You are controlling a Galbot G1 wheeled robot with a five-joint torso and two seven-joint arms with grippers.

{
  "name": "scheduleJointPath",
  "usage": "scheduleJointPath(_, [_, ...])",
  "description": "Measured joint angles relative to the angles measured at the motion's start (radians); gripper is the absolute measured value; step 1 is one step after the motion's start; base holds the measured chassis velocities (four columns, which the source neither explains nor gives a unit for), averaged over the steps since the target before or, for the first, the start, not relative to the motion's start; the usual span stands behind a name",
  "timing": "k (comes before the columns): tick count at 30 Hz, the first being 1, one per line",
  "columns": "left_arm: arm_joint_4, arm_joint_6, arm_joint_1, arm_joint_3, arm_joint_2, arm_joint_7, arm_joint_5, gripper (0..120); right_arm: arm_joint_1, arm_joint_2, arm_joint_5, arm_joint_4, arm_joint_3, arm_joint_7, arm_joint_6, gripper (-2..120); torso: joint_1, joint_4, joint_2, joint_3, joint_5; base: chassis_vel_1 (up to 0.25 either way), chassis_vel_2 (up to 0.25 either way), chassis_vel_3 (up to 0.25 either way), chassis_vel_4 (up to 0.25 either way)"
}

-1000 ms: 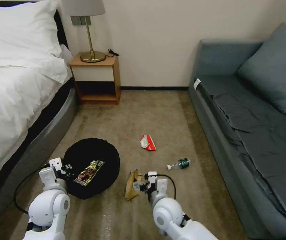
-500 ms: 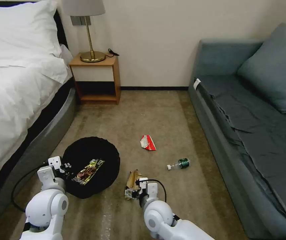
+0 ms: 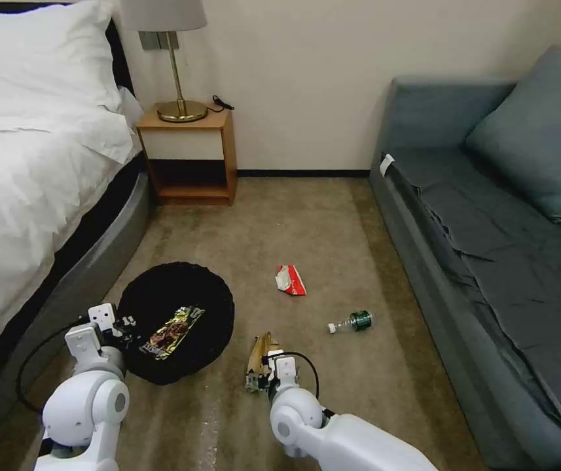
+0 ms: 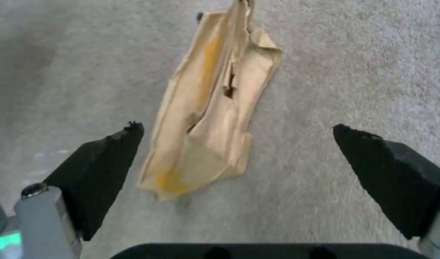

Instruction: Pick up the trash bin, then pick up the garbage on the floor and place it into the trash bin.

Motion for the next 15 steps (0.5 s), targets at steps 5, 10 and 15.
scheduleJointPath(5, [0.005,-0.001,-0.002,0.003,-0.009,0.0,0.009,4,0.008,0.017,-0.027,-0.066,-0.005,-0.034,0.034,100,0.0,0.0,0.0,0.0,0.0001,0.0,0.0,0.0,0.0])
scheduleJointPath(10, [0.005,-0.002,-0.002,0.004,-0.014,0.001,0.014,4,0.009,0.021,-0.037,-0.087,-0.017,-0.049,0.05,100,0.0,0.0,0.0,0.0,0.0001,0.0,0.0,0.0,0.0])
scheduleJointPath(15, [0.005,-0.004,0.004,0.003,-0.016,0.002,0.016,4,0.01,0.034,-0.063,-0.154,-0.051,-0.076,0.109,100,0.0,0.0,0.0,0.0,0.0001,0.0,0.0,0.0,0.0])
